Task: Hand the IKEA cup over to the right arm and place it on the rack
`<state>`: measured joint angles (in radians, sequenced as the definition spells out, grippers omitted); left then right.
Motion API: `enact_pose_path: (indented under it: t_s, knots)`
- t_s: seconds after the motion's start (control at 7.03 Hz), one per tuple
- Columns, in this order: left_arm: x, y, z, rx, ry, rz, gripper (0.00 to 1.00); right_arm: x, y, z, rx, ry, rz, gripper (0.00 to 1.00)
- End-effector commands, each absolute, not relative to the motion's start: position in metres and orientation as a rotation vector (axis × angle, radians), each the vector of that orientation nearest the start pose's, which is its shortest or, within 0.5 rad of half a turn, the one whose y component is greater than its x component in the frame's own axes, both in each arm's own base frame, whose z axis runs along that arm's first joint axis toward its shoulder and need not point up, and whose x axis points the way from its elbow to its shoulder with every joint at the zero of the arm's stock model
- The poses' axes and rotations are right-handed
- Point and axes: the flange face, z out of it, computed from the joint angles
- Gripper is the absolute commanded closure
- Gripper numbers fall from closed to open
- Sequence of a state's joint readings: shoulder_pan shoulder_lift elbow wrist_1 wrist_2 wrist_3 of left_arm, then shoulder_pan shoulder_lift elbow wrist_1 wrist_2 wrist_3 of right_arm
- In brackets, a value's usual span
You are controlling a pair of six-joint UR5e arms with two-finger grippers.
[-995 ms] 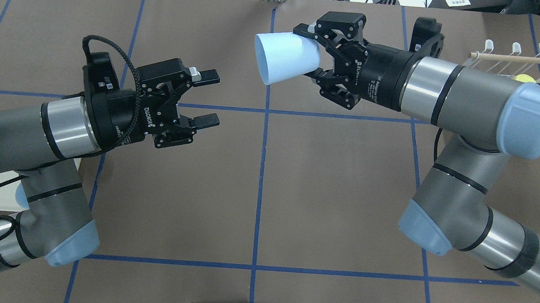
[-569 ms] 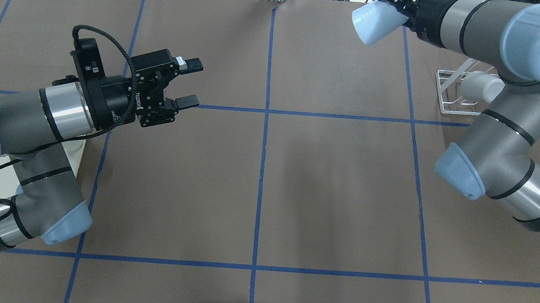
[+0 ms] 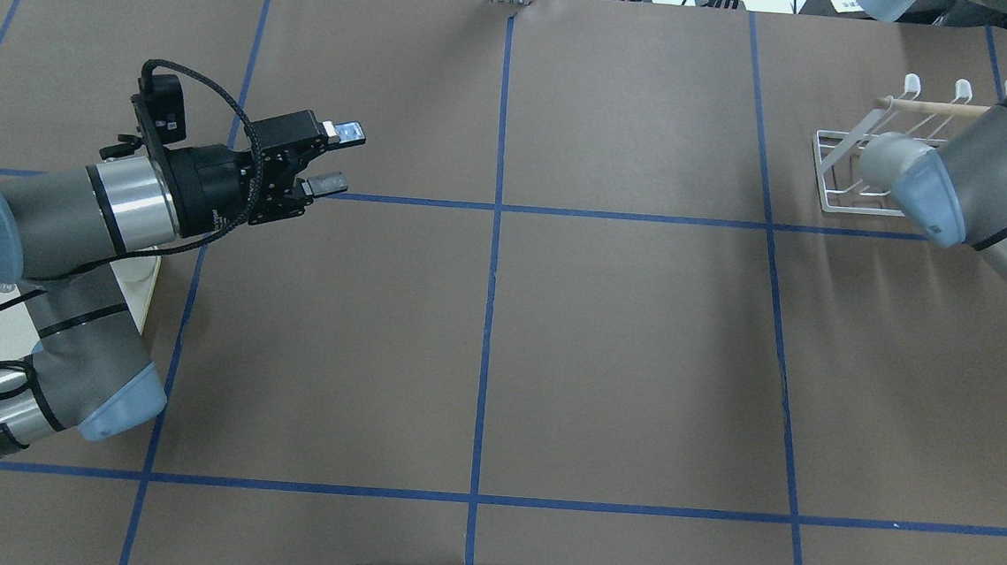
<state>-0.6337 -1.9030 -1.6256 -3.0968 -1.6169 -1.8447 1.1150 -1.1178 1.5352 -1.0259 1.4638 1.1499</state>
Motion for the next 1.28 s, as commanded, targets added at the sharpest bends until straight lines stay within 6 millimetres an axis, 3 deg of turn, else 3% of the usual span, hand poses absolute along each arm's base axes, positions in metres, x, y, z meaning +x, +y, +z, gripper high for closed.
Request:
enact_pose_path:
  t_s: [0.0,0.28,0.43,0.85,1.14]
  knots:
    - [0.379,-0.438,0.294,0.32,1.918,-0.564,0.0,-0.16,-0.679,0.406,0.751,-0.596,0.705,0.62]
    - [0.378,-0.438,0.294,0.32,1.918,-0.564,0.0,-0.181,-0.667,0.417,0.778,-0.568,0.693,0.62]
    - [0.379,-0.437,0.294,0.319,1.918,-0.563,0.0,-0.183,-0.663,0.422,0.772,-0.566,0.686,0.62]
    - [0.379,-0.437,0.294,0.317,1.918,-0.564,0.0,-0.175,-0.632,0.466,0.775,-0.573,0.661,0.62]
    - [0.379,-0.437,0.294,0.317,1.92,-0.564,0.0,-0.197,-0.628,0.461,0.775,-0.593,0.637,0.62]
